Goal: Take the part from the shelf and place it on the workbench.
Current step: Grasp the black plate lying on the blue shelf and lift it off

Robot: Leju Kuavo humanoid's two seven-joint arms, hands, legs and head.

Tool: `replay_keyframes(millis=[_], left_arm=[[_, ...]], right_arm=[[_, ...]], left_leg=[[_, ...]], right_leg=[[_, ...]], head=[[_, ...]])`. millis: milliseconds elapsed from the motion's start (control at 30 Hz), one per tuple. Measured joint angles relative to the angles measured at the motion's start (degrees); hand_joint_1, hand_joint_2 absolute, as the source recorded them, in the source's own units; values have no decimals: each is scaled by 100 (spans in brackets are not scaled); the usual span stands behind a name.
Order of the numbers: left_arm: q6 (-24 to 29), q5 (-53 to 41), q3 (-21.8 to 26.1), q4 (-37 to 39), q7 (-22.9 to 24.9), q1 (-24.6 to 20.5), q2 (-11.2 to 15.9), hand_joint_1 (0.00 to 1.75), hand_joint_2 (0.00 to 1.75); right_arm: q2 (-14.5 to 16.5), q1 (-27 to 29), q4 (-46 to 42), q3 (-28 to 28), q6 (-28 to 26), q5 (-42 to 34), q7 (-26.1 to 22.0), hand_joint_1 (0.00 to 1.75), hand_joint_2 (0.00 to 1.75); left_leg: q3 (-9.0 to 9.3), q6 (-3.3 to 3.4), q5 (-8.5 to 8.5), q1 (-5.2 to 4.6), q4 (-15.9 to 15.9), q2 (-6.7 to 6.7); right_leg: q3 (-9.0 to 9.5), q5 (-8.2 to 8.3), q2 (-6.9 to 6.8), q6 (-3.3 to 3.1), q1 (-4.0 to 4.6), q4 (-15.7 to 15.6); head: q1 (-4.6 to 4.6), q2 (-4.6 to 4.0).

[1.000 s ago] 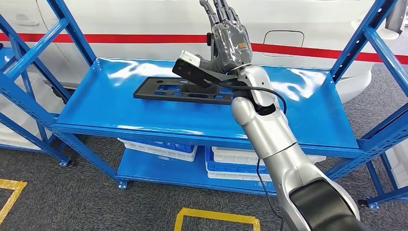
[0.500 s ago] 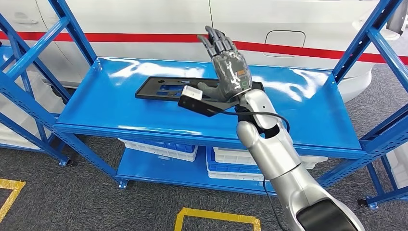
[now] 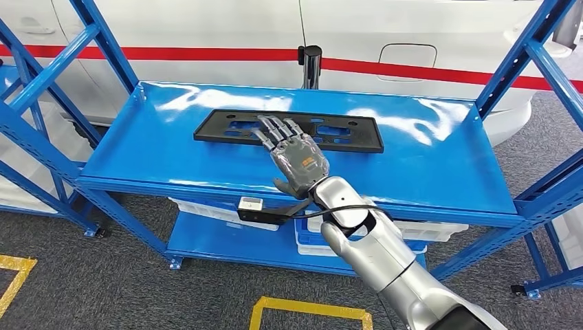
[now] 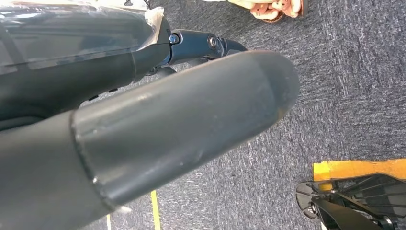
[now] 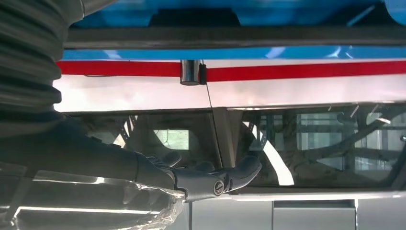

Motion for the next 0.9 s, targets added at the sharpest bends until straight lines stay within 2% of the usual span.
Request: replay_keyframes(millis=[133, 333, 533, 767, 800, 900], left_arm=[[25, -50, 13, 0, 8, 0, -15, 0, 0], [57, -90, 140, 0, 20, 3, -44, 0, 0], [61, -233, 339, 0, 31, 7, -62, 0, 0], [57, -422, 580, 0, 38, 5, -75, 0, 0], [55, -446, 603, 0, 48, 5, -75, 0, 0], [27, -504, 671, 0, 72, 5, -77, 0, 0]], right_arm=[[106, -169, 793, -20, -340, 389, 360, 0, 175], [271, -471, 1935, -417, -795, 765, 718, 0, 175], [393, -603, 2569, -1218, -943, 1373, 1088, 0, 175], [467, -570, 2756, -2100, -960, 1787, 1212, 0, 175], [473, -547, 2751, -2205, -970, 1790, 1211, 34, 175], [499, -448, 2686, -2488, -988, 1768, 1171, 158, 175]], left_leg=[[0, -2, 1, -2, 0, 0], [1, -2, 2, -5, 1, -1], [1, 0, 0, -6, 2, -2], [2, 1, -1, -6, 2, -1], [3, 1, -1, -6, 2, -1], [2, 2, -1, -6, 2, -1]], right_leg=[[0, 0, 0, 0, -2, 0], [0, 0, -1, 1, -5, 0], [0, 0, -1, 2, -5, 0], [0, -1, -1, 2, -5, 0], [0, -1, -1, 2, -5, 0], [0, -1, -1, 2, -5, 0]], head=[[-1, 0], [0, 0], [-1, 0], [-1, 0], [-1, 0], [-1, 0]])
